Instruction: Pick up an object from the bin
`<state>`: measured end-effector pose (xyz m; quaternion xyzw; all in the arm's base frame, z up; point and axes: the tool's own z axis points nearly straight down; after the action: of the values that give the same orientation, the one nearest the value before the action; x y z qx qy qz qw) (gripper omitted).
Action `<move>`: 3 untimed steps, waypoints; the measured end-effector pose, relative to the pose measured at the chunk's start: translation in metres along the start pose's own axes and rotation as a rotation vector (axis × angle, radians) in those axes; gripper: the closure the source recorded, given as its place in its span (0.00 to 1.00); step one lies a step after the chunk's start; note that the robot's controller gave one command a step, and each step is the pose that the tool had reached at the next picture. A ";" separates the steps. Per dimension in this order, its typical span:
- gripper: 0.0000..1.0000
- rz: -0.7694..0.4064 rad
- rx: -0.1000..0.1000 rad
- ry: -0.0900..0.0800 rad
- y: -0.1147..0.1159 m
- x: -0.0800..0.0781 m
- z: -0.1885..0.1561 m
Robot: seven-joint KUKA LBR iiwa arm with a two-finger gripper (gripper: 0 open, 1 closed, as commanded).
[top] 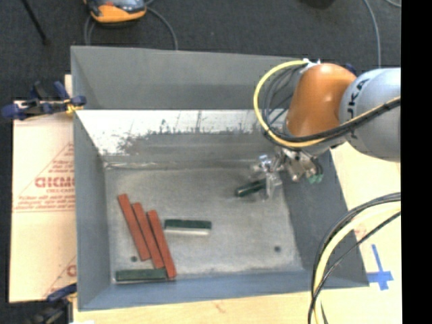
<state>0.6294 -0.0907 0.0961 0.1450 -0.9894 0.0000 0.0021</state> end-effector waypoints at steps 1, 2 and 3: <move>1.00 0.001 0.004 -0.010 -0.001 -0.003 -0.016; 1.00 0.001 0.005 -0.013 -0.002 -0.003 -0.023; 1.00 0.001 0.004 -0.010 -0.002 -0.003 -0.028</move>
Offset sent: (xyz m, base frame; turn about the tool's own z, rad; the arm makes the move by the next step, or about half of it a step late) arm 0.0000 0.0000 0.0033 0.0000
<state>0.6328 -0.0917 0.1240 0.1444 -0.9895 0.0012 -0.0032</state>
